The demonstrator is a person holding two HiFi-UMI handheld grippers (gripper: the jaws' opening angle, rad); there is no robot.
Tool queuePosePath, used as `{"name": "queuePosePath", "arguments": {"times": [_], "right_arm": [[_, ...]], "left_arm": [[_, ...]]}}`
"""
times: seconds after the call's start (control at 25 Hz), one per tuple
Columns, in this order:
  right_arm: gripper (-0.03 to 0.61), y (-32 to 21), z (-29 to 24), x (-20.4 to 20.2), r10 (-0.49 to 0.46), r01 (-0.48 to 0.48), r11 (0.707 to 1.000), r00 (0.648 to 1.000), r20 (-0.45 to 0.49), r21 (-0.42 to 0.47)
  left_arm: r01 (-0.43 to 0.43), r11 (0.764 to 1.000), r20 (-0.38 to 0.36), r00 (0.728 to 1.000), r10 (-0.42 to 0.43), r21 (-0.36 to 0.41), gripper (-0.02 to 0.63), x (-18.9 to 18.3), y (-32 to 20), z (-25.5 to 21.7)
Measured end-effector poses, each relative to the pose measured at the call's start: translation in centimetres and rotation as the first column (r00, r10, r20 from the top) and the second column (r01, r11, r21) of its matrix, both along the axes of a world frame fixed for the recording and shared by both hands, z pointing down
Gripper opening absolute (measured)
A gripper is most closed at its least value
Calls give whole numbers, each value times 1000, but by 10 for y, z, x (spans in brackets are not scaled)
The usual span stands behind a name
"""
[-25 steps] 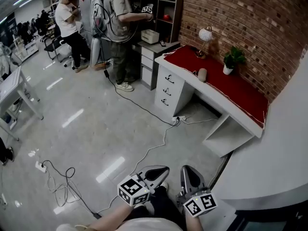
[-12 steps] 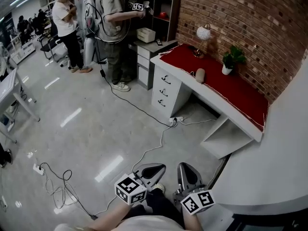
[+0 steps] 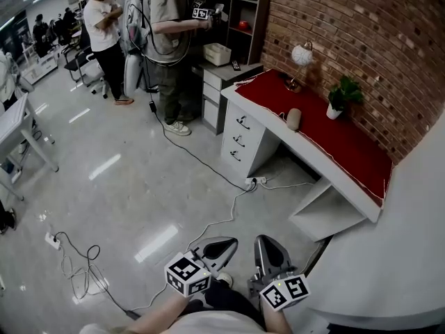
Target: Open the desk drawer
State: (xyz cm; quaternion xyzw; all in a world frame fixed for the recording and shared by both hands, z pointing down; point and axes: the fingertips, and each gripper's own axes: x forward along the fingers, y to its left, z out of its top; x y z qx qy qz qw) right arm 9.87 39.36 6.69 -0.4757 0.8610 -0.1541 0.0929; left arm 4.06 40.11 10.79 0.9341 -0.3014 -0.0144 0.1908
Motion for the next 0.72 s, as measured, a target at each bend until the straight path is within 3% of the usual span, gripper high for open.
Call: {"name": "queuePosePath", "arguments": {"times": [0.4, 0.72], "right_arm": [[19, -34, 4, 16, -41, 41, 999, 999, 3, -1], [18, -57, 14, 43, -23, 24, 999, 1000, 19, -27]], "left_arm": [[42, 999, 8, 999, -42, -4, 11, 22, -33, 7], [72, 997, 19, 997, -72, 5, 11, 43, -57, 15]]}}
